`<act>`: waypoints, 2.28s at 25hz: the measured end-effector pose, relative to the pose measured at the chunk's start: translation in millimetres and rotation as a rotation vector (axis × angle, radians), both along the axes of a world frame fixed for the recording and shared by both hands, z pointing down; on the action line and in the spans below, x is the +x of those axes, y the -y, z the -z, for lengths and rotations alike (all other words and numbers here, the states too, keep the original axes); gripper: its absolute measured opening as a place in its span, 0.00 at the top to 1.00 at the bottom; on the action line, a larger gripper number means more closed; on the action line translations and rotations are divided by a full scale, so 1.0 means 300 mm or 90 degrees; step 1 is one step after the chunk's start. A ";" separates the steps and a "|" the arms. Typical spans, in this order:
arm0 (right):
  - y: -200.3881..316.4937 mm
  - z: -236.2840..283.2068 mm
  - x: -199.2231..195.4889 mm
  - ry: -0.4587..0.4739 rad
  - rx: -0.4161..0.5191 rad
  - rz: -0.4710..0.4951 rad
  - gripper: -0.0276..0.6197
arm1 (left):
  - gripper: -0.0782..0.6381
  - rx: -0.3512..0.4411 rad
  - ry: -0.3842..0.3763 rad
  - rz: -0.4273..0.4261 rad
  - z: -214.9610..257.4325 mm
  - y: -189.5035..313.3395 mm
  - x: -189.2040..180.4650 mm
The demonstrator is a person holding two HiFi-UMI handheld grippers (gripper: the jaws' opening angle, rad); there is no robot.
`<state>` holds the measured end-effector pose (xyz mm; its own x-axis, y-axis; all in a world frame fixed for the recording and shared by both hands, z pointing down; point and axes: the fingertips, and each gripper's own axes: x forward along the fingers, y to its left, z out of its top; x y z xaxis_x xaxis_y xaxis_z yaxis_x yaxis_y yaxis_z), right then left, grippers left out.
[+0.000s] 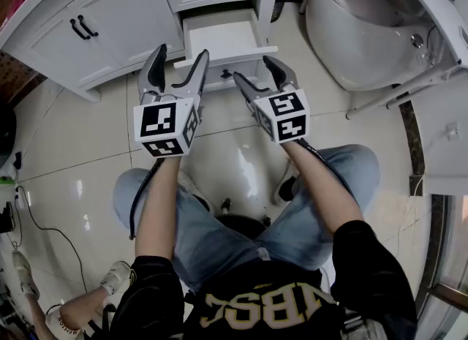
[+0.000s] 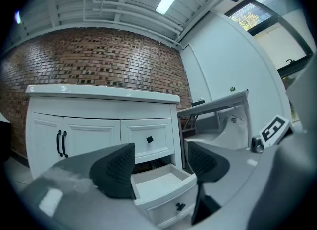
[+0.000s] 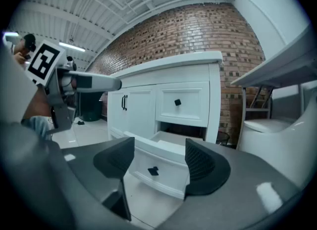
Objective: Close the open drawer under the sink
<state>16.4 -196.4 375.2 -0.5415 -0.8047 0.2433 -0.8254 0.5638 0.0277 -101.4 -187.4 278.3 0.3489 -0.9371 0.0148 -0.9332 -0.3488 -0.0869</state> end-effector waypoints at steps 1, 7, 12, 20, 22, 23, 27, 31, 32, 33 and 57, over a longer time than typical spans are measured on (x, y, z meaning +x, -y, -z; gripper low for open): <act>0.009 -0.036 -0.006 -0.003 -0.017 0.004 0.46 | 0.42 -0.001 -0.001 0.000 -0.001 0.010 -0.001; 0.076 -0.205 -0.032 -0.025 -0.085 0.021 0.51 | 0.42 -0.005 0.001 0.000 -0.012 0.082 -0.006; 0.113 -0.301 -0.080 -0.045 -0.125 0.051 0.55 | 0.42 -0.018 -0.014 0.000 -0.032 0.156 -0.005; 0.172 -0.415 -0.139 -0.067 -0.168 0.112 0.63 | 0.42 -0.035 -0.028 -0.006 -0.074 0.299 0.001; 0.189 -0.434 -0.161 -0.076 -0.172 0.131 0.69 | 0.42 -0.042 -0.031 -0.011 -0.089 0.328 -0.004; 0.198 -0.446 -0.171 -0.084 -0.173 0.139 0.70 | 0.42 -0.046 -0.032 -0.013 -0.095 0.341 -0.007; 0.218 -0.481 -0.202 -0.125 -0.170 0.171 0.83 | 0.42 -0.055 -0.044 -0.012 -0.109 0.373 -0.025; 0.262 -0.477 -0.219 -0.158 -0.146 0.177 0.83 | 0.42 -0.061 -0.047 -0.008 -0.118 0.397 -0.050; 0.280 -0.477 -0.220 -0.155 -0.145 0.174 0.83 | 0.42 -0.063 -0.050 -0.007 -0.123 0.406 -0.055; 0.298 -0.477 -0.221 -0.151 -0.145 0.169 0.83 | 0.42 -0.066 -0.054 -0.007 -0.130 0.414 -0.060; 0.823 -0.457 -0.279 -0.178 -0.056 0.023 0.84 | 0.42 -0.177 -0.042 -0.002 -0.330 0.565 -0.203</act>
<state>-67.2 -443.4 512.3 -0.4719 -0.7550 0.4553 -0.7716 0.6035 0.2011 -162.4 -356.9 377.2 0.3607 -0.8989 0.2487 -0.9325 -0.3536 0.0742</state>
